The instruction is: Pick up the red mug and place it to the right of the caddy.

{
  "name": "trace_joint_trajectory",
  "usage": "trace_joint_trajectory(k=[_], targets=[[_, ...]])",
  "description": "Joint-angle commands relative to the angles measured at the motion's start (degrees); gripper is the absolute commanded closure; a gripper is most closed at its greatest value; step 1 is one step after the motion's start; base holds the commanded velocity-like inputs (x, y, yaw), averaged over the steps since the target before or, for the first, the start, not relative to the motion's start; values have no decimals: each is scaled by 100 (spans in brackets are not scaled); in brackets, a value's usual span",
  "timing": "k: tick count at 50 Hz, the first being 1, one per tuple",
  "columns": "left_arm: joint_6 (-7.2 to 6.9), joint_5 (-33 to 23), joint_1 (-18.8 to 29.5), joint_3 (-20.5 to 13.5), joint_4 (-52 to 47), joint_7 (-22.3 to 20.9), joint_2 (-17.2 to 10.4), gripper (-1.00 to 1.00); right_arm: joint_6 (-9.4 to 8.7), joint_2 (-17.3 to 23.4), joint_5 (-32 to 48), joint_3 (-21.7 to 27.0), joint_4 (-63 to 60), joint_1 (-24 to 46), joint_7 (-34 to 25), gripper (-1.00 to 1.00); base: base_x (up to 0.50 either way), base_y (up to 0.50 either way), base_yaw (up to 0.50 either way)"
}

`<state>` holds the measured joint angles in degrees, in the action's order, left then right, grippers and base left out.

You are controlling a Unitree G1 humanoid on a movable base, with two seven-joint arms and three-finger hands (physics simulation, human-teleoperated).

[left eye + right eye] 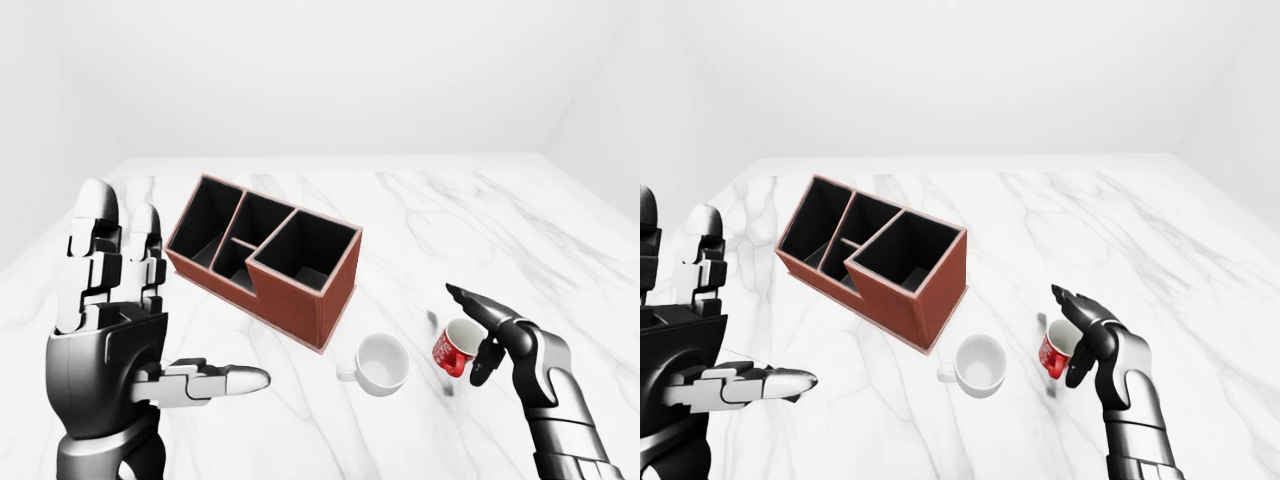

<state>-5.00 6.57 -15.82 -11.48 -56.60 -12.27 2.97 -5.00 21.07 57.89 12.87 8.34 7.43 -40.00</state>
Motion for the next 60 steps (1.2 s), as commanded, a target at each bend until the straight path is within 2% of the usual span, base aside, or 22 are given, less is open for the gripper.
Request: trace_joint_trajectory(k=[1, 38, 39, 41, 42, 43, 44, 45, 60], targets=[[0, 0, 13, -18, -39, -3, 8, -100, 0, -11, 17, -30, 65, -29, 0, -100, 0, 0, 0], [0, -19, -12, 14, -10, -3, 6, -100, 0, 76, -16, -128, 461, 208, 0, -98, 0, 0, 0], [0, -12, -10, 7, -28, -2, 6, -100, 0, 82, -20, -131, 524, 227, 0, -84, 0, 0, 0], [0, -11, -5, 5, -30, -2, 7, -100, 0, 84, -23, -130, 521, 214, 0, -73, 0, 0, 0], [0, -26, -21, 23, -13, -5, 13, -100, 0, 93, -8, -131, 499, 190, 0, -36, 0, 0, 0], [0, -32, -20, 36, -15, -3, 11, -100, 0, 86, -12, -123, 454, 168, 0, 26, 0, 0, 0], [0, -46, -33, 53, 9, -5, 15, -100, 0, 84, -17, -116, 441, 160, 0, 75, 0, 0, 0], [0, -53, -30, 63, -3, 1, 11, -100, 0, 85, -10, -108, 387, 135, 0, 100, 0, 0, 0], [0, -31, -53, 50, -40, -4, 22, -100, 0, 81, 65, -25, 136, 58, 0, 100, 0, 0, 0]])
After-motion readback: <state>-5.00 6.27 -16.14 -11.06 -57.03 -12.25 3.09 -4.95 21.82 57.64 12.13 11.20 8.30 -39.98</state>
